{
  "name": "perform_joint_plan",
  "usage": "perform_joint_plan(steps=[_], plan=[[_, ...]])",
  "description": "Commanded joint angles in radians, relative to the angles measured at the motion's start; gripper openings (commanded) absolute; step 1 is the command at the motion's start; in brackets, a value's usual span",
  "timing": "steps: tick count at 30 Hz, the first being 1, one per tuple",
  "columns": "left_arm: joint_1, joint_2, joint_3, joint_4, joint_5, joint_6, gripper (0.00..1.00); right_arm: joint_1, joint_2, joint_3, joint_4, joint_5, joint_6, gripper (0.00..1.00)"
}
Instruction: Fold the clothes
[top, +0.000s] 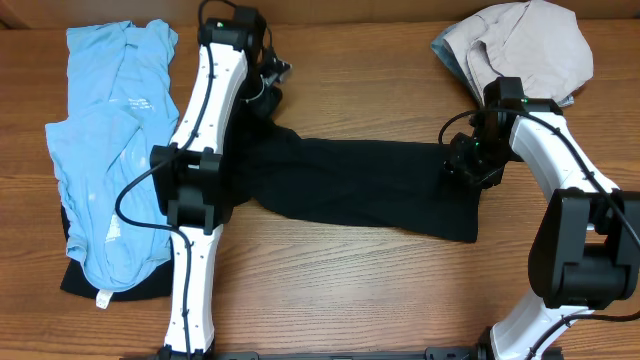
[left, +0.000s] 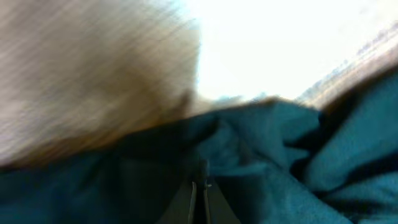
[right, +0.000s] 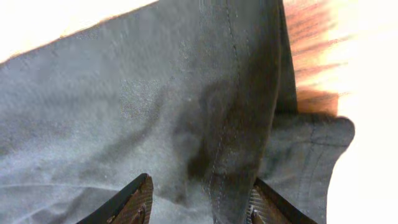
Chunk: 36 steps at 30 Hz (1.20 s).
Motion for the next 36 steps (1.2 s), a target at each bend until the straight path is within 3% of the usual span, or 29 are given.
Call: perform_joint_plan(steps=[1, 6, 10, 27, 36], plan=[[0.006, -0.007, 0.208, -0.034, -0.037, -0.106, 0.04, -0.003, -0.002, -0.003, 0.03, -0.005, -0.007, 0.5], [0.001, -0.007, 0.477, -0.145, -0.036, -0.12, 0.04, -0.003, -0.002, 0.024, 0.046, -0.013, -0.007, 0.5], [-0.01, -0.007, 0.59, -0.219, -0.034, -0.123, 0.04, -0.003, -0.002, 0.041, 0.044, -0.032, -0.007, 0.49], [-0.035, -0.074, 0.587, -0.22, 0.043, -0.165, 0.04, -0.003, -0.015, 0.153, -0.015, -0.193, -0.008, 0.46], [-0.035, -0.074, 0.492, -0.22, 0.043, -0.179, 0.04, -0.003, -0.015, 0.153, -0.03, -0.196, -0.008, 0.46]])
